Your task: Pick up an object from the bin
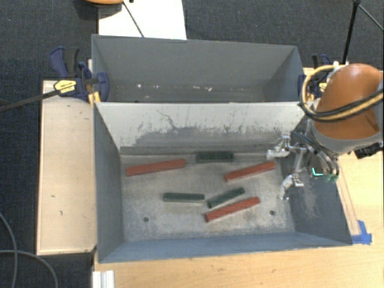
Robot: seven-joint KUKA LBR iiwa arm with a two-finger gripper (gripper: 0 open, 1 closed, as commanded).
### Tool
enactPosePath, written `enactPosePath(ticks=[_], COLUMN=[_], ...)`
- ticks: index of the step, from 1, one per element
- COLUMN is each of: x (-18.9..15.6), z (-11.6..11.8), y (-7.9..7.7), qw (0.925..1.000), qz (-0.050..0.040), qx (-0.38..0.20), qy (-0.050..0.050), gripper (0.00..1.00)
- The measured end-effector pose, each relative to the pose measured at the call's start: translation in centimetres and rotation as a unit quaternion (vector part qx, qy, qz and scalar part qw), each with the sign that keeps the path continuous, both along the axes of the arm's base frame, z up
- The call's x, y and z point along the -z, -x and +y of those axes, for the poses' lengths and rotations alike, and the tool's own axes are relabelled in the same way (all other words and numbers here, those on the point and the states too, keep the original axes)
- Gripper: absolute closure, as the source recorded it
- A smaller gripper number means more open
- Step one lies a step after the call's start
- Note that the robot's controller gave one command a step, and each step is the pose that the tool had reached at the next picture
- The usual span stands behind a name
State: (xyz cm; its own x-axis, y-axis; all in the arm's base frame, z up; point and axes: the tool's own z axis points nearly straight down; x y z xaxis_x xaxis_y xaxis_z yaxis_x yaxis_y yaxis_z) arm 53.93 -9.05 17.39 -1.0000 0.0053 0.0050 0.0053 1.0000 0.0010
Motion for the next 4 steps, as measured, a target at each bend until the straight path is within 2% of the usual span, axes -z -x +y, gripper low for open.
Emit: enactPosePath(ticks=[1,2,3,4], x=[-0.4,5.0,4.8,4.1], z=[0.0,1.8,5.5,2.4], y=[-0.2,-3.0,-5.0,-5.4], qw=[1.0,0.9984,0.9843,0.9977], qz=[-0.0039,-0.0053,-0.0033,-0.0049], qx=[-0.002,-0.057,-0.176,-0.067], qy=[0.001,0.001,0.0,0.0], gripper=[0.0,0.0,0.0,0.0])
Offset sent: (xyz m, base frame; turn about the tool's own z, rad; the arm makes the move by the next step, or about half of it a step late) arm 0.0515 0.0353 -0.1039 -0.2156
